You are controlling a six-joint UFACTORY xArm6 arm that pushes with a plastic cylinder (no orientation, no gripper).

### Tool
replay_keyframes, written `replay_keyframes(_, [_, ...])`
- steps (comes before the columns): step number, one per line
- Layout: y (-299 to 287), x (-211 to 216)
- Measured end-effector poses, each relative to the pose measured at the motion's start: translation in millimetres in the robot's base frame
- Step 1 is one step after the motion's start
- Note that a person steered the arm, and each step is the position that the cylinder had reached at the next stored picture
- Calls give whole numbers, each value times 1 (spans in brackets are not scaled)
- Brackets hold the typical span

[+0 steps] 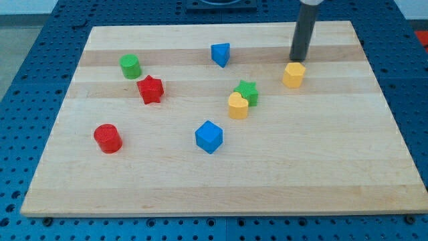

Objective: Move the yellow hexagon towards center

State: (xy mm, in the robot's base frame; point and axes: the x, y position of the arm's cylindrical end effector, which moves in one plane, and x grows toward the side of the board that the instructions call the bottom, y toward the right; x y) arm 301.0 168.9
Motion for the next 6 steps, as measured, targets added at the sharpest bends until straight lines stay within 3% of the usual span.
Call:
replay_keyframes(1, [44,-2])
replay_keyframes(2, [51,17])
replay_keyframes(5, [-41,49])
replay_keyframes(6, [-24,43])
